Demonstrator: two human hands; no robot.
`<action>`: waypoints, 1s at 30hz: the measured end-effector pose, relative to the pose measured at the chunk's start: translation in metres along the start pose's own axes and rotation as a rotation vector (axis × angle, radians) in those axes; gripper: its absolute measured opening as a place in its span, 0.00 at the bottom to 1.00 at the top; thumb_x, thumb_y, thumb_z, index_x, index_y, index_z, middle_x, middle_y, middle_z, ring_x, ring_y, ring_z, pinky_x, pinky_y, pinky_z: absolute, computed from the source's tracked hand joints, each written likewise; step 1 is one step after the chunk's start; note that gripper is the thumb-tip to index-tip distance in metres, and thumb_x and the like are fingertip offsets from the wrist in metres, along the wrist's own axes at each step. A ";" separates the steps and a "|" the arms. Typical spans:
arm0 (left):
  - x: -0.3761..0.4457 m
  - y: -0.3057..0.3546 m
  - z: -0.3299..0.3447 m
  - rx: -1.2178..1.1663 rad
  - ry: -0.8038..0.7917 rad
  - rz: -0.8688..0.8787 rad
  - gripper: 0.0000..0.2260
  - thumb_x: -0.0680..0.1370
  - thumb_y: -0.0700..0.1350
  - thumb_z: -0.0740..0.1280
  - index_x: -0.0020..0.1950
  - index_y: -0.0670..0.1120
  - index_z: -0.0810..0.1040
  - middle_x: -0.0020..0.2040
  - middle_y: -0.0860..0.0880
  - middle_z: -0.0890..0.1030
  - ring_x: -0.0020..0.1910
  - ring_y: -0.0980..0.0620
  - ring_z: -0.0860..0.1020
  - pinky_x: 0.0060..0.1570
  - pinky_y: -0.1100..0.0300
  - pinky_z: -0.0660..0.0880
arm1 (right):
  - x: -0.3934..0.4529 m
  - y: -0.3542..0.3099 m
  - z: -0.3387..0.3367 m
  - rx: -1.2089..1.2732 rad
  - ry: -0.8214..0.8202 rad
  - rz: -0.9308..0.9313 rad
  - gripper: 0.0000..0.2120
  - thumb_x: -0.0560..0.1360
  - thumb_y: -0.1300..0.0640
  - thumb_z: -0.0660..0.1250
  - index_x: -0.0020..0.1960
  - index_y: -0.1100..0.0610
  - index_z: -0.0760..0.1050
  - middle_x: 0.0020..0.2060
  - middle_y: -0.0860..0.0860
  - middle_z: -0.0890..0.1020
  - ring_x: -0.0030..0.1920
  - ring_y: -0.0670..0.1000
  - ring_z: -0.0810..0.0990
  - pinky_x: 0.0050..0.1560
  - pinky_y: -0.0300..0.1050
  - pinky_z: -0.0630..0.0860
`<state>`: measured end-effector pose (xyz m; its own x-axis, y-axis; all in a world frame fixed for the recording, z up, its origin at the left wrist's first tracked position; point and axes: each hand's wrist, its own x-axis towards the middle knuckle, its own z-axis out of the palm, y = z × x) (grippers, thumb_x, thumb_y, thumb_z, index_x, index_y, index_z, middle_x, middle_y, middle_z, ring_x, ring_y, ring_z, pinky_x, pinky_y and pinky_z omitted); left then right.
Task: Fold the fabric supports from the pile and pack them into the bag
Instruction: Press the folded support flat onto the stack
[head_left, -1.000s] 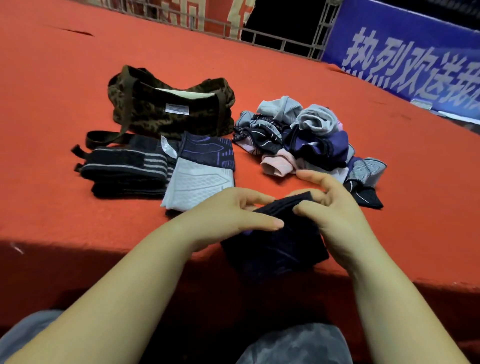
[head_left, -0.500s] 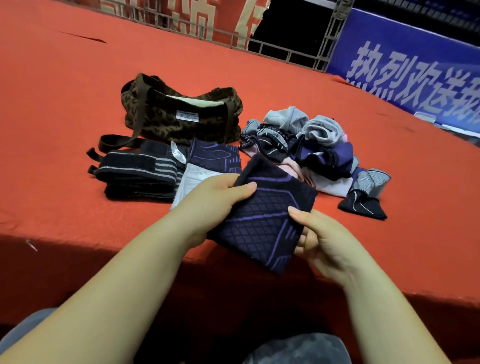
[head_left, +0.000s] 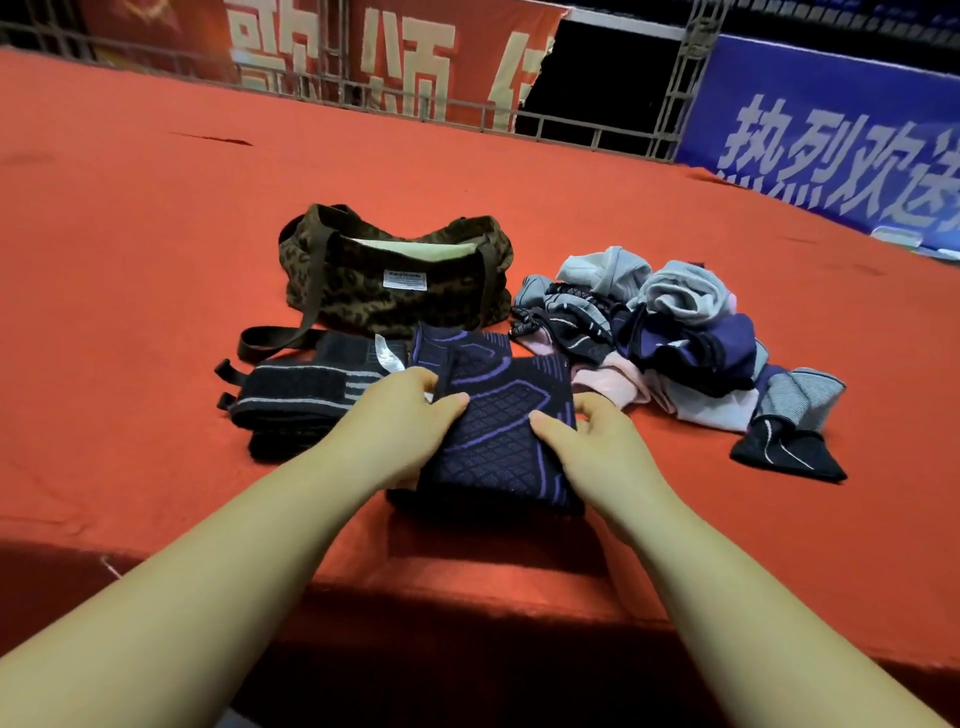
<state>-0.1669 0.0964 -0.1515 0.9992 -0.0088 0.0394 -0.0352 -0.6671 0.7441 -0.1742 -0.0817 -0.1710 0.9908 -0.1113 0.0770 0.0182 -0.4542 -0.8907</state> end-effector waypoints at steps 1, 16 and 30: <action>0.001 -0.001 -0.004 0.063 0.043 0.003 0.09 0.78 0.52 0.63 0.43 0.49 0.74 0.40 0.52 0.76 0.44 0.50 0.73 0.39 0.58 0.63 | 0.003 -0.003 0.004 -0.045 -0.001 -0.015 0.09 0.74 0.53 0.68 0.51 0.56 0.74 0.38 0.45 0.80 0.41 0.46 0.79 0.37 0.35 0.71; 0.010 -0.021 0.004 0.433 0.181 0.107 0.19 0.77 0.52 0.65 0.65 0.48 0.68 0.58 0.46 0.78 0.59 0.45 0.75 0.55 0.53 0.70 | 0.018 0.007 0.031 -0.320 0.045 -0.034 0.22 0.71 0.48 0.71 0.60 0.52 0.69 0.36 0.46 0.75 0.45 0.51 0.77 0.39 0.42 0.66; 0.016 -0.021 0.008 0.883 0.159 0.604 0.21 0.71 0.45 0.57 0.58 0.37 0.79 0.57 0.37 0.80 0.56 0.38 0.79 0.52 0.46 0.76 | 0.015 -0.001 0.034 -0.708 -0.057 -0.573 0.28 0.73 0.49 0.65 0.71 0.53 0.66 0.69 0.54 0.68 0.70 0.56 0.66 0.69 0.52 0.59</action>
<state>-0.1498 0.1043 -0.1718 0.8054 -0.4619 0.3715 -0.4308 -0.8866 -0.1684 -0.1544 -0.0526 -0.1842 0.8607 0.3338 0.3844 0.4417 -0.8650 -0.2381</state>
